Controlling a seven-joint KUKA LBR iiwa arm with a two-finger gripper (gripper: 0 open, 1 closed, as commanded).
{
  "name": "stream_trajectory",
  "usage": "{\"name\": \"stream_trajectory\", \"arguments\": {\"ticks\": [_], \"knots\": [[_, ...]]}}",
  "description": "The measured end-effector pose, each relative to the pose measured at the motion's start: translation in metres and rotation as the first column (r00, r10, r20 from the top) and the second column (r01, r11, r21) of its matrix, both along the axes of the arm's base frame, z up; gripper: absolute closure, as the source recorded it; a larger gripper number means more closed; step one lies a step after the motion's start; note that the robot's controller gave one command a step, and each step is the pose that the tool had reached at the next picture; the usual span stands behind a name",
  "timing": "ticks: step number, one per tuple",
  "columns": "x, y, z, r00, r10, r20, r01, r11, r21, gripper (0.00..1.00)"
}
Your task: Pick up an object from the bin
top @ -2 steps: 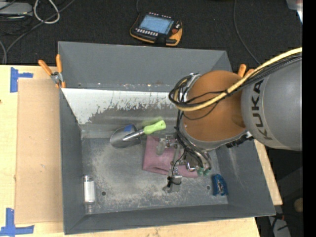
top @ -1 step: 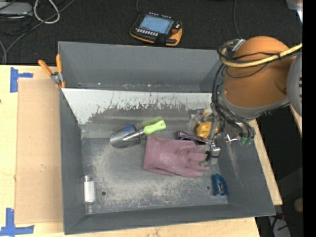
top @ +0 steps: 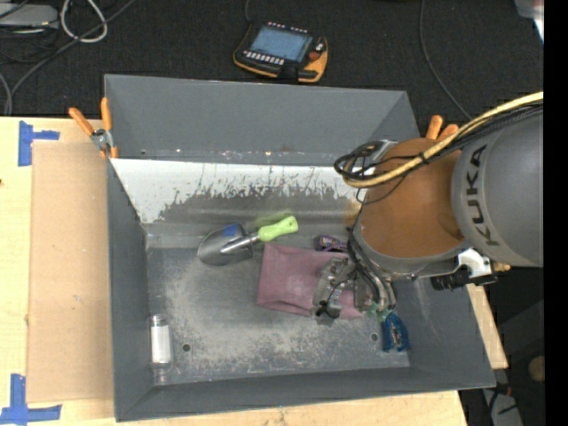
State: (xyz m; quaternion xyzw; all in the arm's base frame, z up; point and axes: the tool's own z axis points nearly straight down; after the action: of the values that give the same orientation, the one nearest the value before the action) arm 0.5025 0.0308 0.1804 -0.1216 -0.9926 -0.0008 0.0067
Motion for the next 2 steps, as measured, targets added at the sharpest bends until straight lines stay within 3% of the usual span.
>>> {"name": "stream_trajectory", "arguments": {"ticks": [1,2], "knots": [[0.0,0.0,0.0,1.0,0.0,0.001,0.0,1.0,0.0,1.0],[0.003,-0.063,-0.041,0.984,-0.178,-0.004,0.178,0.984,-0.003,1.0]]}}
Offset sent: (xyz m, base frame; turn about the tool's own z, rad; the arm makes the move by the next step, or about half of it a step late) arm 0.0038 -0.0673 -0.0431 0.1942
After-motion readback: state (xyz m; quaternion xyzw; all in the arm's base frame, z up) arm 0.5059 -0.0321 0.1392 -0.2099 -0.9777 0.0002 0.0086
